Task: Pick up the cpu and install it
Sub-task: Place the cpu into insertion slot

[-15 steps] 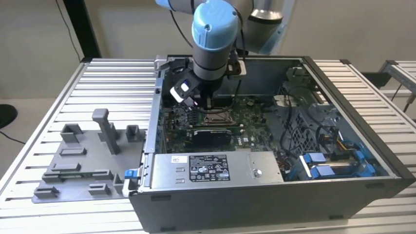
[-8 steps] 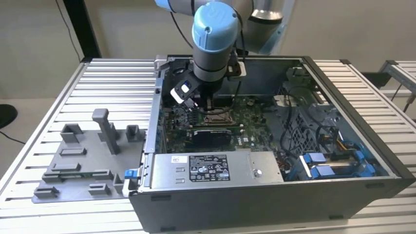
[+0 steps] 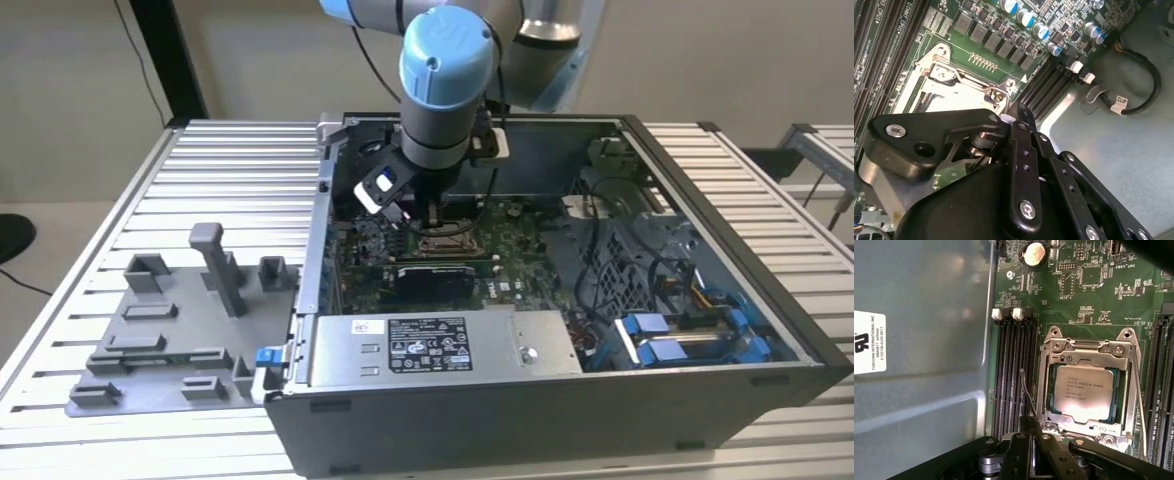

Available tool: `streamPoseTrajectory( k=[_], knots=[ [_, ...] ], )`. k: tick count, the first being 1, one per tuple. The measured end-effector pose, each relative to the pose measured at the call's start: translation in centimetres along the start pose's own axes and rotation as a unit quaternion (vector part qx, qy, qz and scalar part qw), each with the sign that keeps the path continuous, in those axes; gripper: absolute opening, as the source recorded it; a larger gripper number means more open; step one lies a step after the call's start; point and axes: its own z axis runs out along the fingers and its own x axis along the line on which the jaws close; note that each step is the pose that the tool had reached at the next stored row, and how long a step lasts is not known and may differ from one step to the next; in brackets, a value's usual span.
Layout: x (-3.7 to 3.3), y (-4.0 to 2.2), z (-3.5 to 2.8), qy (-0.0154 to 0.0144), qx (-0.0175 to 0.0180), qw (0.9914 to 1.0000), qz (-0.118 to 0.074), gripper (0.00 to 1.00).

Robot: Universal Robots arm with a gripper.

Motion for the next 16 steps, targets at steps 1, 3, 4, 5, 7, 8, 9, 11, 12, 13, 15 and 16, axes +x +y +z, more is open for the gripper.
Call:
streamPoseTrajectory(
  k=[1, 3, 4, 5, 7, 8, 9, 11, 12, 13, 15, 16],
  knots=[
    [-0.01, 0.09, 0.02, 0.0, 0.0, 1.0, 0.0, 0.0],
    [-0.04, 0.27, 0.05, 0.0, 0.0, 1.0, 0.0, 0.0],
    [-0.05, 0.36, 0.07, 0.0, 0.0, 1.0, 0.0, 0.0],
    [-0.07, 0.45, 0.09, 0.0, 0.0, 1.0, 0.0, 0.0],
    [-0.09, 0.59, 0.12, 0.0, 0.0, 1.0, 0.0, 0.0],
    [-0.1, 0.66, 0.14, 0.0, 0.0, 1.0, 0.0, 0.0],
    [-0.11, 0.73, 0.16, 0.0, 0.0, 1.0, 0.0, 0.0],
    [-0.14, 0.86, 0.2, -0.0001, 0.0001, 1.0, 0.0, 0.0],
    [-0.15, 0.94, 0.22, -0.0001, 0.0, 1.0, 0.0, 0.0],
    [-0.17, 1.01, 0.24, -0.0001, 0.0001, 1.0, 0.0, 0.0],
    [-0.2, 1.17, 0.28, 0.0, 0.0, 1.0, 0.0, 0.0],
    [-0.21, 1.25, 0.29, 0.0, 0.0, 1.0, 0.0, 0.0]
  ],
)
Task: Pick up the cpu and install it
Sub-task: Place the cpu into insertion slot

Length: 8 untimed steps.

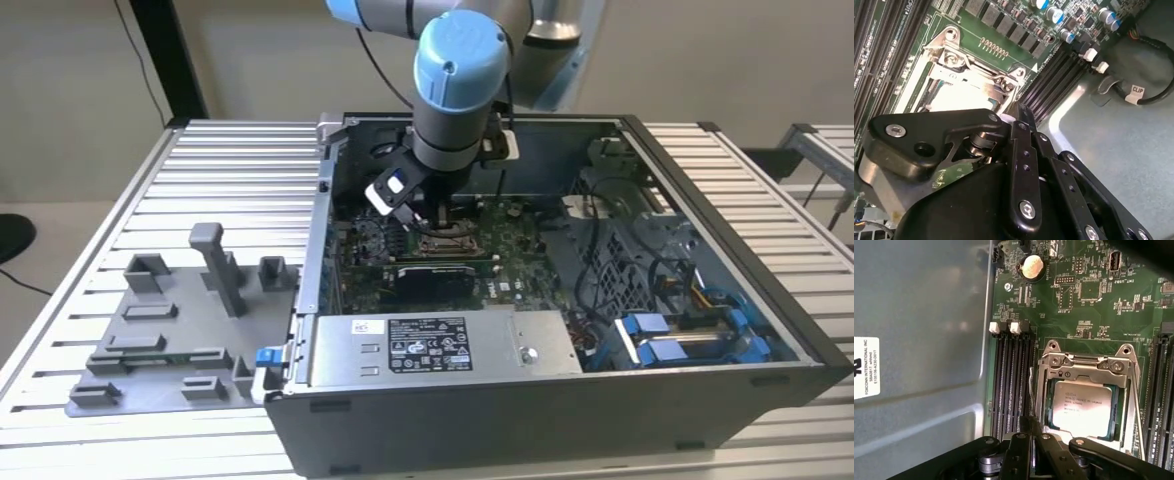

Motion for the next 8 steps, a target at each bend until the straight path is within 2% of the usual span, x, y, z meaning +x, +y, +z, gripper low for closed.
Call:
streamPoseTrajectory(
  k=[8],
  knots=[
    [-0.08, 0.73, 0.09, 0.0, 0.0, 1.0, 0.0, 0.0]
  ],
)
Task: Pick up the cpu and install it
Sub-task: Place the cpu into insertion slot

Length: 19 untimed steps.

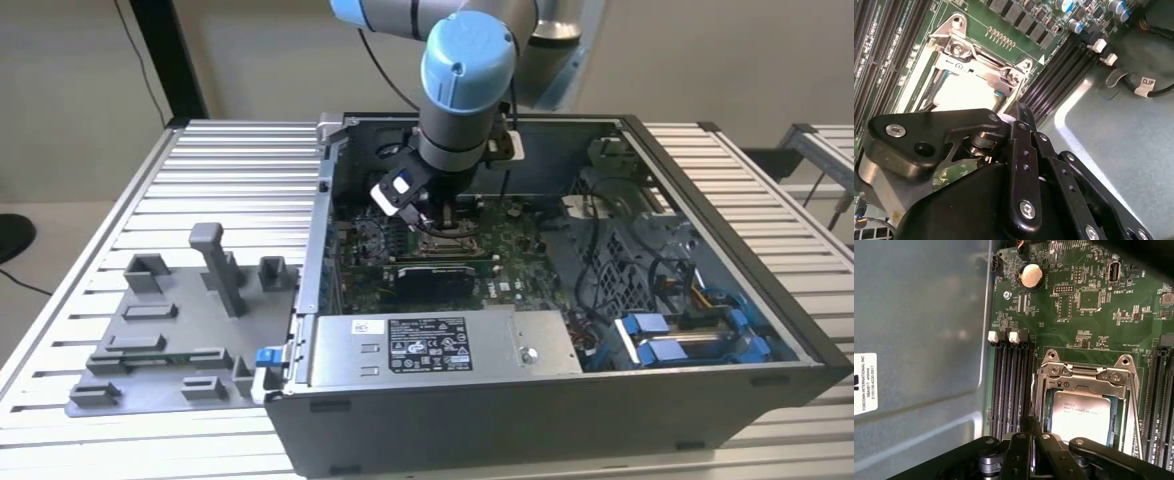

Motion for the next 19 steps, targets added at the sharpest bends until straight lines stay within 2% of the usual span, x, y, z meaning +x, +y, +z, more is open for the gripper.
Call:
streamPoseTrajectory(
  k=[9, 19],
  knots=[
    [-0.06, 0.54, 0.05, 0.0, 0.0, 1.0, 0.0, 0.0],
    [-0.14, 0.88, 0.22, 0.0001, -0.0001, 1.0, 0.0, 0.0]
  ],
)
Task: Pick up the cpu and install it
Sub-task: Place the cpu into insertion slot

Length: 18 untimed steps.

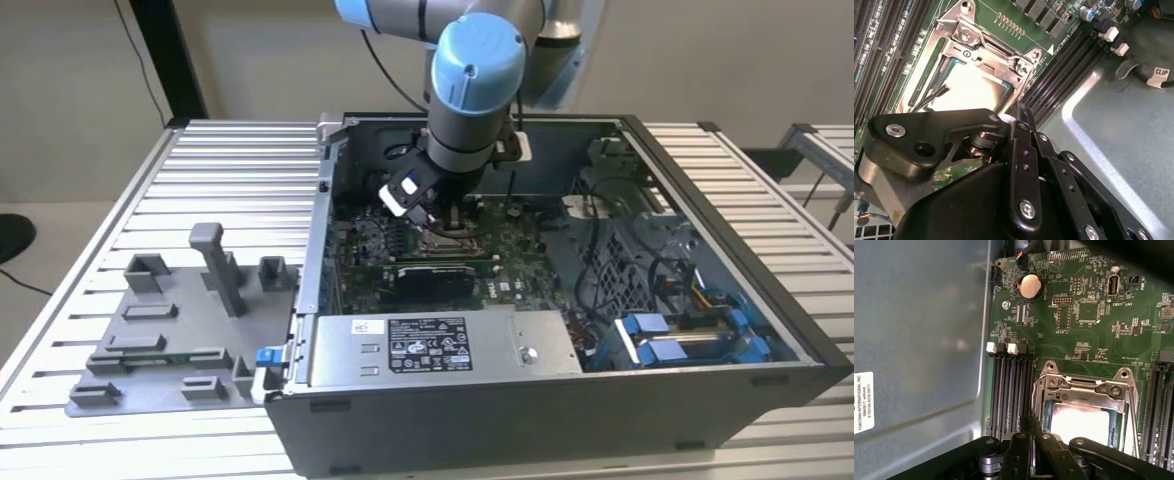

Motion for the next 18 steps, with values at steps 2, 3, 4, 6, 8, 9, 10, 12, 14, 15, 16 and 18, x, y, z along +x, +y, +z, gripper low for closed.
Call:
streamPoseTrajectory(
  k=[2, 3, 4, 6, 8, 9, 10, 12, 14, 15, 16, 18],
  knots=[
    [-0.04, 0.07, 0.07, -0.0002, 0.0001, 1.0, 0.0, 0.0],
    [-0.06, 0.1, 0.11, -0.0002, 0.0001, 1.0, 0.0, 0.0],
    [-0.08, 0.14, 0.13, -0.0002, 0.0001, 1.0, 0.0, 0.0],
    [-0.09, 0.21, 0.16, -0.0002, 0.0001, 1.0, 0.0, 0.0],
    [-0.11, 0.29, 0.19, -0.0001, 0.0001, 1.0, 0.0, 0.0],
    [-0.12, 0.32, 0.2, -0.0002, 0.0001, 1.0, 0.0, 0.0],
    [-0.12, 0.36, 0.21, -0.0002, 0.0001, 1.0, 0.0, 0.0],
    [-0.15, 0.44, 0.26, -0.0001, 0.0001, 1.0, 0.0, 0.0],
    [-0.17, 0.51, 0.3, -0.0001, 0.0001, 1.0, 0.0, 0.0],
    [-0.18, 0.54, 0.32, -0.0001, 0.0001, 1.0, 0.0, 0.0],
    [-0.19, 0.57, 0.34, -0.0002, 0.0001, 1.0, 0.0, 0.0],
    [-0.21, 0.64, 0.37, -0.0002, 0.0001, 1.0, 0.0, 0.0]
  ],
)
